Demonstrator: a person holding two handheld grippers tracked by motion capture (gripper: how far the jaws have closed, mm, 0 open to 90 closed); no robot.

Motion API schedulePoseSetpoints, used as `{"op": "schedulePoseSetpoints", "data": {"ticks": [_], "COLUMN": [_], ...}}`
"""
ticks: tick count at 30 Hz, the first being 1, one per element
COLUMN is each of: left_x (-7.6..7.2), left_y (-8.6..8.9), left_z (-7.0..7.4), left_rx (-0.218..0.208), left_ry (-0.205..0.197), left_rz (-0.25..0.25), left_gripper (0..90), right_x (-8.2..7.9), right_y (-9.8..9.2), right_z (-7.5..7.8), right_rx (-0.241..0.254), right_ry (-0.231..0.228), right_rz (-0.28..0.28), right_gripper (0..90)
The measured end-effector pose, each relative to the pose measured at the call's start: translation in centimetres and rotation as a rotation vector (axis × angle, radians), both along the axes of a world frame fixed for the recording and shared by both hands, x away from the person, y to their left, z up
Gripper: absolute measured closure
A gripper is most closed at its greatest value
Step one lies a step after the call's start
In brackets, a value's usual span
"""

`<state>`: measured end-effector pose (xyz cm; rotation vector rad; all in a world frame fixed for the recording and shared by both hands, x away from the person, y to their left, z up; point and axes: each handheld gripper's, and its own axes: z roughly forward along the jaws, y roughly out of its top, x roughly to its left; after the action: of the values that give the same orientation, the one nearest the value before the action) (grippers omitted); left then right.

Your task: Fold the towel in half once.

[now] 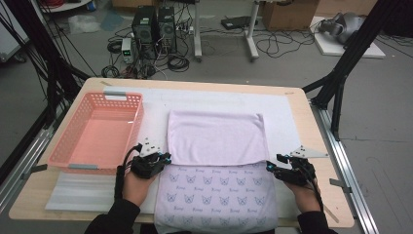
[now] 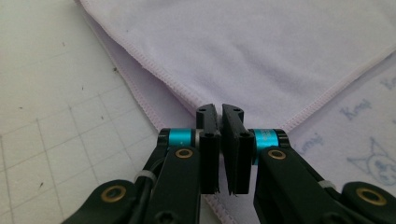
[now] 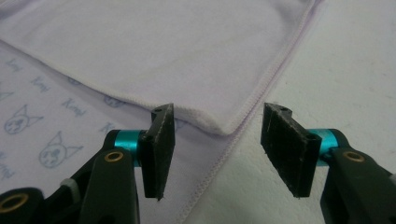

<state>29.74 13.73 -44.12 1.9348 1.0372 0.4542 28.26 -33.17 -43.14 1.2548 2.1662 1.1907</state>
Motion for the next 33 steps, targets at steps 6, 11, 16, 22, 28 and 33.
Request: {"op": "schedulePoseSetpoints", "data": {"ticks": [6,11,16,22,28,33], "left_x": [-0.1,-0.2,-0.7,-2.2,-3.8,-5.0], "left_y": [0.6,0.8,1.2,1.8,2.2,2.1], "left_z": [0.2,0.2,0.5,0.9,1.4,1.5], "left_rx": [-0.067,-0.079,-0.11,-0.136,-0.155,-0.144], "left_ry": [0.018,0.026,0.029,0.036,0.051,0.06], "left_rz": [0.002,-0.001,-0.003,-0.012,-0.034,-0.058], "left_gripper": [85.1,85.3,85.6,85.6,85.6,85.6], "right_x": [0.3,1.5,0.9,-0.6,-2.3,-3.8], "right_y": [1.2,2.8,2.6,2.2,2.1,1.6], "right_z": [-0.1,-1.3,-0.6,0.2,0.5,0.5], "right_rx": [0.012,-0.098,-0.093,-0.07,-0.08,-0.076], "right_ry": [-0.037,-0.002,-0.006,0.005,0.034,0.052], "right_rz": [0.074,0.112,0.15,0.195,0.24,0.254], "right_gripper": [45.6,79.6,88.0,88.0,87.8,87.8]}}
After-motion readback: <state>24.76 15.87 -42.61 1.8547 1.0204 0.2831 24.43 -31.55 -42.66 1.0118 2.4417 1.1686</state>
